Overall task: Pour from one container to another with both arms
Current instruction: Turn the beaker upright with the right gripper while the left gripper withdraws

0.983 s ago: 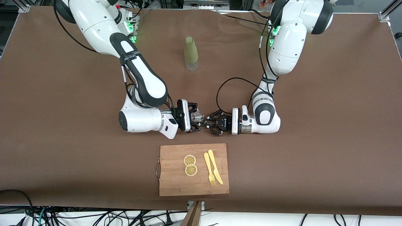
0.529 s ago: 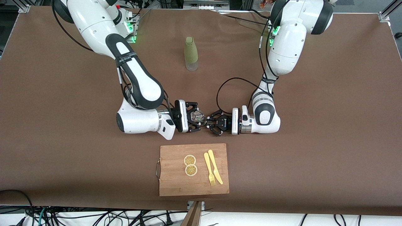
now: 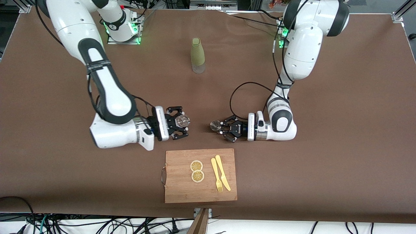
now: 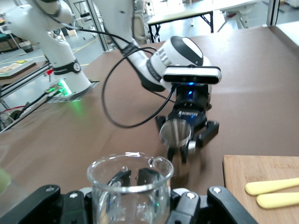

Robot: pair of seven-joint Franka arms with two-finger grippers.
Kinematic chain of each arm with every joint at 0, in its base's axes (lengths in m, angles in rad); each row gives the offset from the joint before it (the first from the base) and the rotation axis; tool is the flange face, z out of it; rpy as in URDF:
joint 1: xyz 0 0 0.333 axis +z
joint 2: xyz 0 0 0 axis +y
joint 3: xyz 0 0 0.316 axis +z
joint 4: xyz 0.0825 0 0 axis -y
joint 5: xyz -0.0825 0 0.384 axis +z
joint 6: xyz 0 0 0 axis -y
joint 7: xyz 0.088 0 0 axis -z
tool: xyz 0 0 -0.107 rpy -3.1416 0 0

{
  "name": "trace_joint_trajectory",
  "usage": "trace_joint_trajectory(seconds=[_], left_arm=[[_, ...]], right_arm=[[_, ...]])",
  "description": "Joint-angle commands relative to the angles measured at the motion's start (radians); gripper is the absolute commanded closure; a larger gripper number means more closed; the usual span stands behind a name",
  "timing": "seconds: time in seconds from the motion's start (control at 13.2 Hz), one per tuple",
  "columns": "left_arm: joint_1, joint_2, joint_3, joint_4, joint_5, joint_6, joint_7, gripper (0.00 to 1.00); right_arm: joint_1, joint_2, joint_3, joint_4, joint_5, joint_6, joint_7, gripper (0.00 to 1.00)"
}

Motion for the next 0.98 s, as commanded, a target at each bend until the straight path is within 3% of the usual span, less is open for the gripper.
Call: trace_joint_trajectory(seconds=[0.0,0.45,0.91], left_arm=[[0.08,-0.007,-0.006,-0.04,0.012,-0.138,0.082,1.0],[0.331,-0.059,-0.006,-0.04,0.34,-0.302,0.103,1.0],[0.545,-0.055,-0.006,-0.039,0.552,-0.439,0.24,1.0]], right_arm=[[-0.093,-0.024,0.008,-0.018,0.022,-0.103,-0.052,0.93],[-0.282,-0.007,0.005,-0.058,0.027,-0.263,-0.238,0.93],[-0.441,0.063,0.002,-0.183,0.01,-0.306,-0.547,0.93]])
